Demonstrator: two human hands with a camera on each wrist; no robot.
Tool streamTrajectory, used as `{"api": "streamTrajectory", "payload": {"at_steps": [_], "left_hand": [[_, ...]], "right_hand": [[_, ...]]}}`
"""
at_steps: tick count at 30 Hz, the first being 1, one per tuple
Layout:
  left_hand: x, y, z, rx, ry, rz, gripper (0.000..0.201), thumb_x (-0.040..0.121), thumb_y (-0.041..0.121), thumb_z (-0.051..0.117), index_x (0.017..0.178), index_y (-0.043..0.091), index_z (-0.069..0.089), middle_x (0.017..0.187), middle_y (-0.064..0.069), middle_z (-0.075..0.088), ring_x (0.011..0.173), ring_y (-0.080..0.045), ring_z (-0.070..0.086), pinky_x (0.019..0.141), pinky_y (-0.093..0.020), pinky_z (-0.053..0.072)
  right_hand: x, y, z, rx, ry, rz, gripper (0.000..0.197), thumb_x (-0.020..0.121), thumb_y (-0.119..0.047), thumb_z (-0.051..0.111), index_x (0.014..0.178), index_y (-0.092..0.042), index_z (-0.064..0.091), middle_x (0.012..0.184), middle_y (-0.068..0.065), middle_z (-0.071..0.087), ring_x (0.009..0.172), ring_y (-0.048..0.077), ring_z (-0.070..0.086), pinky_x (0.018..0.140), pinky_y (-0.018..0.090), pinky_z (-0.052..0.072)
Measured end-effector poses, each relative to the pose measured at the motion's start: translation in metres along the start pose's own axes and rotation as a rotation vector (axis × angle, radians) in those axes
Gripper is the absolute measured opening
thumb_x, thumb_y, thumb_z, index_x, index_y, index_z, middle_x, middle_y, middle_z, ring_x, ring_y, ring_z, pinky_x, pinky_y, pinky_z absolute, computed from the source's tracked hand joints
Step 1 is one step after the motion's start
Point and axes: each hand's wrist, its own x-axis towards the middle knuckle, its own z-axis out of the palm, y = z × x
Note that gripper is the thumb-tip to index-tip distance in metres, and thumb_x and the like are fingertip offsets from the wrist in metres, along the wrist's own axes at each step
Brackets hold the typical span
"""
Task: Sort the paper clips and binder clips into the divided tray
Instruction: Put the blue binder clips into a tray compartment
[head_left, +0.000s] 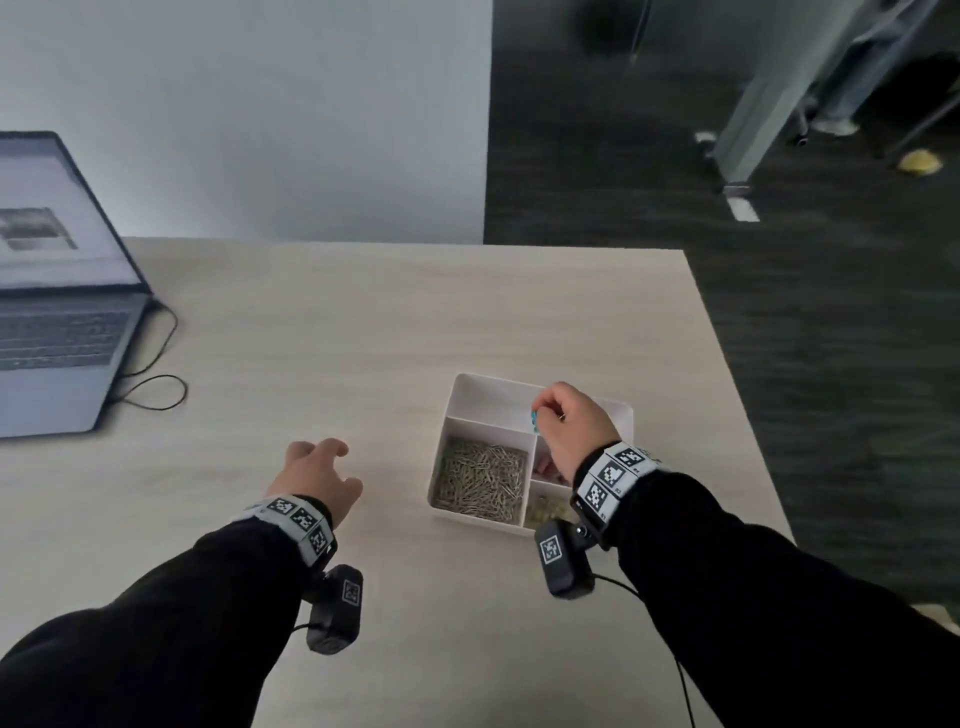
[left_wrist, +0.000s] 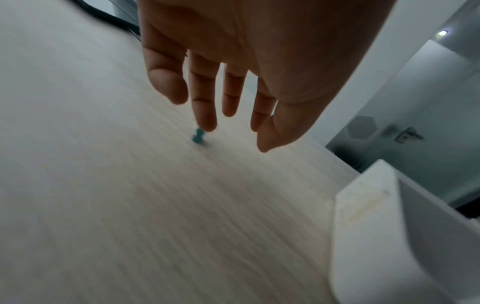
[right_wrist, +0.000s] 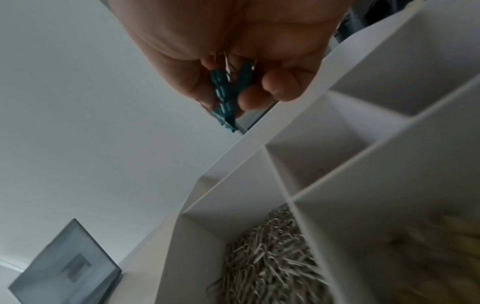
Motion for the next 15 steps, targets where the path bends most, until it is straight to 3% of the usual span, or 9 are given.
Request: {"api": "streamTrajectory", "payload": {"at_steps": [3, 7, 12, 15], "left_hand": [[0.007, -0.030, -0.003, 0.000, -0.027, -0.026, 0.051, 0.082, 0.022, 0.057, 0.132, 0.027, 0.049, 0.136, -0.004, 0.037, 0.080, -0.019, 0.059, 0.077, -0.027, 0.046], [0.015, -0.049, 0.002, -0.044, -0.060, 0.008, 0.046, 0.084, 0.018, 0.055, 0.130, 0.025, 0.054, 0.130, -0.008, 0.050, 0.105, -0.025, 0.058, 0.090, -0.029, 0.044], [0.024, -0.046, 0.007, -0.046, -0.071, 0.071, 0.021, 0.085, 0.023, 0.061, 0.106, 0.023, 0.065, 0.109, -0.006, 0.062, 0.095, -0.025, 0.058, 0.082, -0.027, 0.044], [0.027, -0.034, 0.005, -0.057, -0.105, 0.116, 0.012, 0.086, 0.024, 0.062, 0.098, 0.024, 0.066, 0.099, -0.002, 0.069, 0.091, -0.024, 0.062, 0.077, -0.028, 0.048]], "right_hand": [[0.023, -0.005, 0.016, -0.096, -0.015, -0.012, 0.012, 0.090, -0.017, 0.051, 0.088, -0.020, 0.063, 0.089, -0.001, 0.065, 0.075, 0.016, 0.057, 0.070, 0.024, 0.040], [0.034, -0.002, 0.029, -0.188, -0.059, 0.023, 0.015, 0.092, -0.021, 0.051, 0.098, -0.022, 0.065, 0.102, 0.001, 0.066, 0.088, 0.018, 0.060, 0.081, 0.028, 0.047], [0.030, -0.003, 0.031, -0.192, -0.051, 0.034, 0.022, 0.095, -0.023, 0.048, 0.111, -0.021, 0.064, 0.115, -0.002, 0.062, 0.101, 0.016, 0.059, 0.093, 0.034, 0.048], [0.024, -0.004, 0.029, -0.168, -0.031, 0.030, 0.022, 0.095, -0.022, 0.048, 0.112, -0.023, 0.062, 0.117, -0.004, 0.058, 0.098, 0.012, 0.059, 0.093, 0.033, 0.049]]}}
